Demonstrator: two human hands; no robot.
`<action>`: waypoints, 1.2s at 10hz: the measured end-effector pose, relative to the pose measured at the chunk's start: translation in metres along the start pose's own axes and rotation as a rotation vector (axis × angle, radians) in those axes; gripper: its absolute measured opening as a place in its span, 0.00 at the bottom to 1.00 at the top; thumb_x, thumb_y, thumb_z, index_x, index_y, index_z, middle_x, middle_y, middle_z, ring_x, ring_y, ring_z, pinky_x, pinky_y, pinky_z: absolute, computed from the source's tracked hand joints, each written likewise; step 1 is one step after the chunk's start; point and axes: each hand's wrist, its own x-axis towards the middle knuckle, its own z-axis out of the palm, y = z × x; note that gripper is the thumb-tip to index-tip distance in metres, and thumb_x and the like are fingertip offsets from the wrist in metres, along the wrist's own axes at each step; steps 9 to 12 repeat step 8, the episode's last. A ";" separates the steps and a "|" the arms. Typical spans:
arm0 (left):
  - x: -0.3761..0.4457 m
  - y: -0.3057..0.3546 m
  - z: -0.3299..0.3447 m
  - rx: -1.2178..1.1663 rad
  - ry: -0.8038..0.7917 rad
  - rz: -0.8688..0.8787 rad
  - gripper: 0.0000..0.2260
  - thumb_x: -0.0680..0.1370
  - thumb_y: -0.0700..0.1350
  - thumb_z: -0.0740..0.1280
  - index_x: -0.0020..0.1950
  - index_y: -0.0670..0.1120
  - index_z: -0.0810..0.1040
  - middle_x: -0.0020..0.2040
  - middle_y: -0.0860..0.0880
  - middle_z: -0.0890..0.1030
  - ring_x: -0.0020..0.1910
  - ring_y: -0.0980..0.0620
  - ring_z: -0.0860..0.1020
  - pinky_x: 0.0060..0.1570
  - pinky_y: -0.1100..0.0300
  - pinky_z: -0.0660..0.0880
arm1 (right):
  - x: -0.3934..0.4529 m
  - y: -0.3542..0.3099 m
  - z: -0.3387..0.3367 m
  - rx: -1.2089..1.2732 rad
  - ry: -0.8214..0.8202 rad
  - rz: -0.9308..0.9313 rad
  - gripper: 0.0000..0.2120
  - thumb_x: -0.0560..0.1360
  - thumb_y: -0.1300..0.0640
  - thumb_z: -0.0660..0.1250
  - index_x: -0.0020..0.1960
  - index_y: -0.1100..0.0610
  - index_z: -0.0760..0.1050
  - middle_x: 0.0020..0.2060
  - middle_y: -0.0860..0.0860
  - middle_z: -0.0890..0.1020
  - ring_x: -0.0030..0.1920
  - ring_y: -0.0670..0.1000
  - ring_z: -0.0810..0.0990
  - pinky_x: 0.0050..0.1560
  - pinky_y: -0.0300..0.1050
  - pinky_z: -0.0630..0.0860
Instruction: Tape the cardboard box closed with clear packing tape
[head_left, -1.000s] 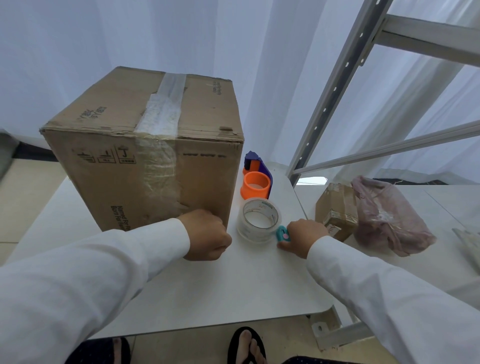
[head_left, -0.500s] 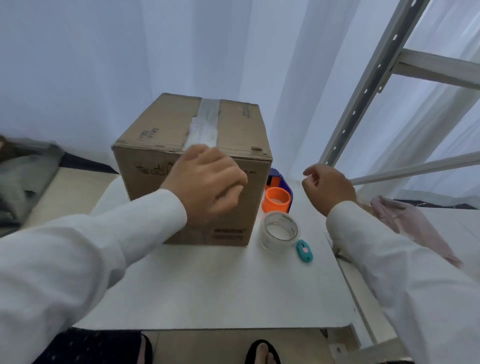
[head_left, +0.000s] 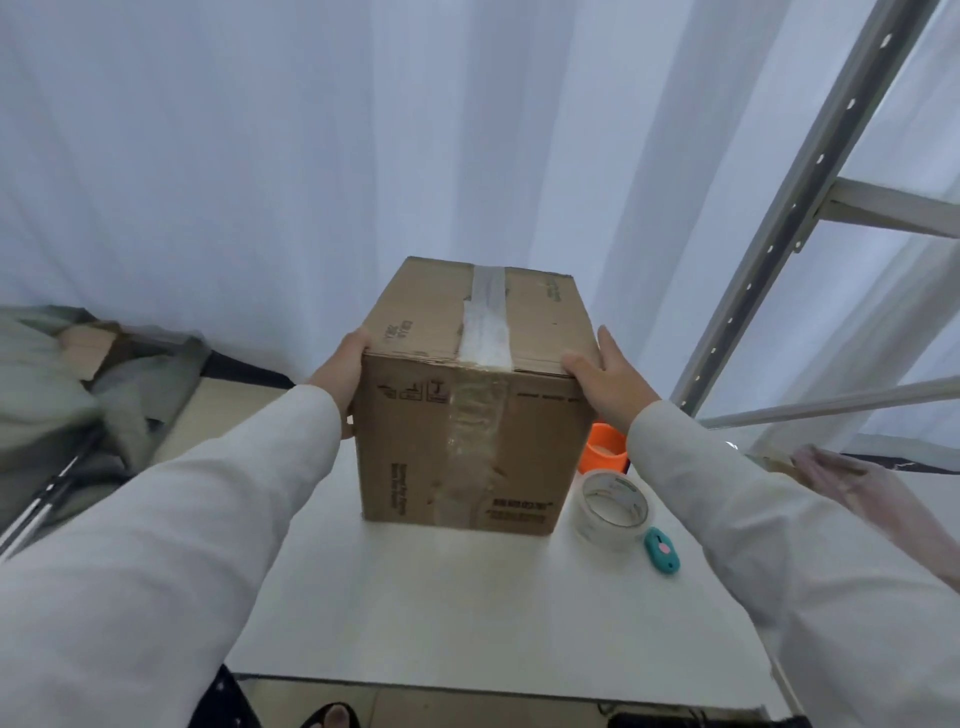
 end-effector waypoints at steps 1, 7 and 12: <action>-0.003 0.003 0.008 0.017 -0.009 -0.014 0.12 0.73 0.57 0.58 0.41 0.51 0.75 0.37 0.50 0.77 0.43 0.49 0.75 0.55 0.50 0.72 | -0.003 0.003 -0.004 0.036 0.035 -0.041 0.18 0.76 0.46 0.56 0.64 0.52 0.64 0.61 0.52 0.74 0.55 0.54 0.74 0.53 0.48 0.70; -0.005 0.001 0.014 0.163 -0.030 0.019 0.18 0.75 0.59 0.53 0.48 0.48 0.74 0.47 0.48 0.76 0.57 0.45 0.72 0.64 0.46 0.67 | -0.004 0.010 -0.009 -0.074 0.065 0.010 0.26 0.76 0.40 0.55 0.70 0.50 0.58 0.65 0.51 0.71 0.60 0.55 0.72 0.60 0.54 0.70; 0.000 0.010 0.011 0.203 0.159 0.191 0.30 0.74 0.63 0.50 0.69 0.45 0.64 0.66 0.45 0.71 0.66 0.42 0.67 0.66 0.45 0.62 | -0.007 -0.008 -0.024 0.038 0.257 0.089 0.35 0.75 0.36 0.54 0.74 0.52 0.50 0.74 0.54 0.60 0.72 0.60 0.62 0.68 0.57 0.61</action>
